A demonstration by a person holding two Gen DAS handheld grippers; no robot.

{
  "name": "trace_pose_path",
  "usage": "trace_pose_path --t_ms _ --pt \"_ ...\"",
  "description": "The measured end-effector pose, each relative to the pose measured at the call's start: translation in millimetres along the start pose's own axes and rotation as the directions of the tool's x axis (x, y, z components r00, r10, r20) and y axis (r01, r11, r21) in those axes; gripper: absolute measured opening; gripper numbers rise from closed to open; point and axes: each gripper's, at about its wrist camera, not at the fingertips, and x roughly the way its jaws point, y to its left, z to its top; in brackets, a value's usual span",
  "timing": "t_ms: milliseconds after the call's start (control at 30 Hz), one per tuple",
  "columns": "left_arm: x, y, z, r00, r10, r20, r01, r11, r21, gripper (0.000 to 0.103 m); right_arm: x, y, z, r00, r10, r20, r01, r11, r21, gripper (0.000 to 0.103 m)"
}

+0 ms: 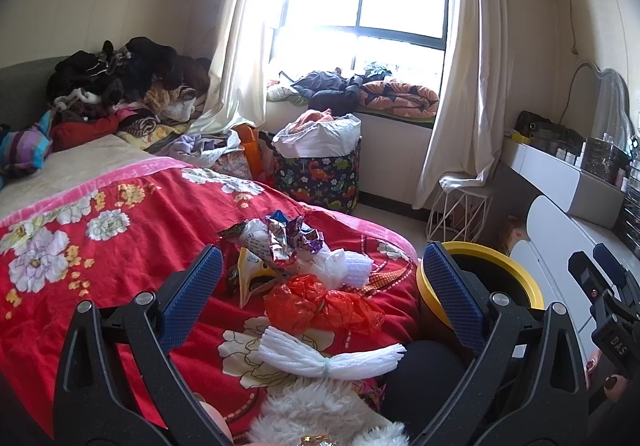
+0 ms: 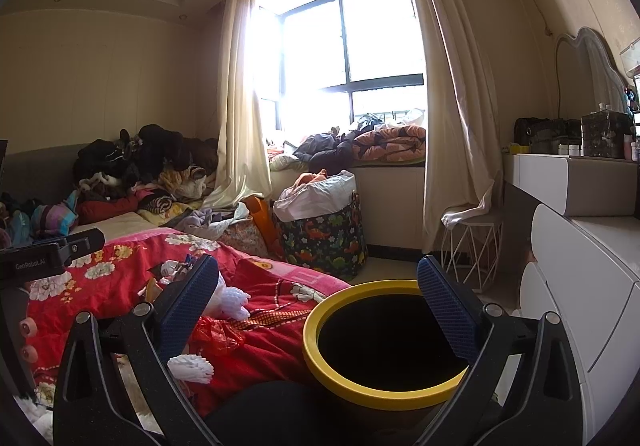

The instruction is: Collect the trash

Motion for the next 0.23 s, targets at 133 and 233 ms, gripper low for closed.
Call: trace_pose_path --t_ms 133,233 --pt "-0.3 -0.2 -0.5 1.0 0.002 -0.001 -0.002 1.0 -0.002 0.092 0.2 0.3 0.3 1.0 0.001 -0.001 -0.001 1.0 0.001 0.097" --pt "-0.2 -0.3 0.6 1.0 0.0 -0.001 0.0 1.0 -0.004 0.092 0.4 0.0 0.4 1.0 0.0 -0.001 0.0 1.0 0.001 0.097"
